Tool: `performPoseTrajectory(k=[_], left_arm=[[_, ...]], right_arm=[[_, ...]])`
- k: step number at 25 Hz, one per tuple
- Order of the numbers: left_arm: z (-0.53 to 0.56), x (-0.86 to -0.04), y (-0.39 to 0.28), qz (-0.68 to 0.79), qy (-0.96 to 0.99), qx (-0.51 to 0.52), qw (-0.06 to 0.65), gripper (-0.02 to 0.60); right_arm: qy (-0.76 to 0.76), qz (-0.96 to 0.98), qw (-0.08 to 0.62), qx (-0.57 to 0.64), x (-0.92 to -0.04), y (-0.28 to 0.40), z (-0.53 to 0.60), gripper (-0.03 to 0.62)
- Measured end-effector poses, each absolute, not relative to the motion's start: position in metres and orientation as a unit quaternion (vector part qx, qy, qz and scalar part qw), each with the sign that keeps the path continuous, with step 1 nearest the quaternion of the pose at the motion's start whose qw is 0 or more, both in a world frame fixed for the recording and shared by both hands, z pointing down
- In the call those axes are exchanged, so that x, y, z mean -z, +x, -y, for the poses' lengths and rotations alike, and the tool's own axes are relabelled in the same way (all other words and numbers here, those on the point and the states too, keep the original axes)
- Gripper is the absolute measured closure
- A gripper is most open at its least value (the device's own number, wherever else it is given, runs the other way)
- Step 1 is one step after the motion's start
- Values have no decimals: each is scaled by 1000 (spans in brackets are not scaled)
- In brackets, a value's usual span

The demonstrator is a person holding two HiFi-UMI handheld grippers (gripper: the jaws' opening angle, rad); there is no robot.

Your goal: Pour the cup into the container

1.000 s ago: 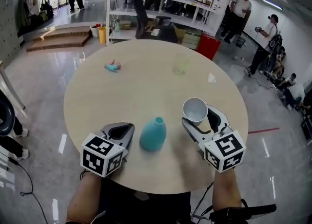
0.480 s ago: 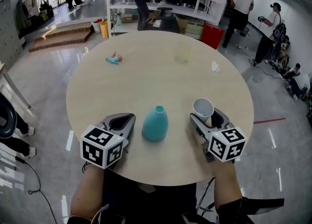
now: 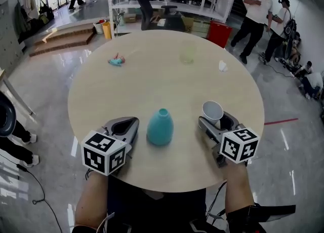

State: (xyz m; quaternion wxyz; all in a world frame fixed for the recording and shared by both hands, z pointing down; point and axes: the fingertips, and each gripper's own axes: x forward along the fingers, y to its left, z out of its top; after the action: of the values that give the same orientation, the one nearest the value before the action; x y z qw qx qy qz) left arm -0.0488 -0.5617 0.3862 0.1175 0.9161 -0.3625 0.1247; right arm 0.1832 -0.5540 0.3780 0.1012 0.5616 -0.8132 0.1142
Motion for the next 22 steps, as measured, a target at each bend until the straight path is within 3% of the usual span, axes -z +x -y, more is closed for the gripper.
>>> performPoseTrajectory(k=[13,22], left_arm=[[565,-387,-47,362,916,-124,117,581],[546,-354,-57,381,919,-41,96,581]], right_arm=[[557,823,76,-84,-350,188,543,266],[550,835,24,-19,-289,181,525,270]])
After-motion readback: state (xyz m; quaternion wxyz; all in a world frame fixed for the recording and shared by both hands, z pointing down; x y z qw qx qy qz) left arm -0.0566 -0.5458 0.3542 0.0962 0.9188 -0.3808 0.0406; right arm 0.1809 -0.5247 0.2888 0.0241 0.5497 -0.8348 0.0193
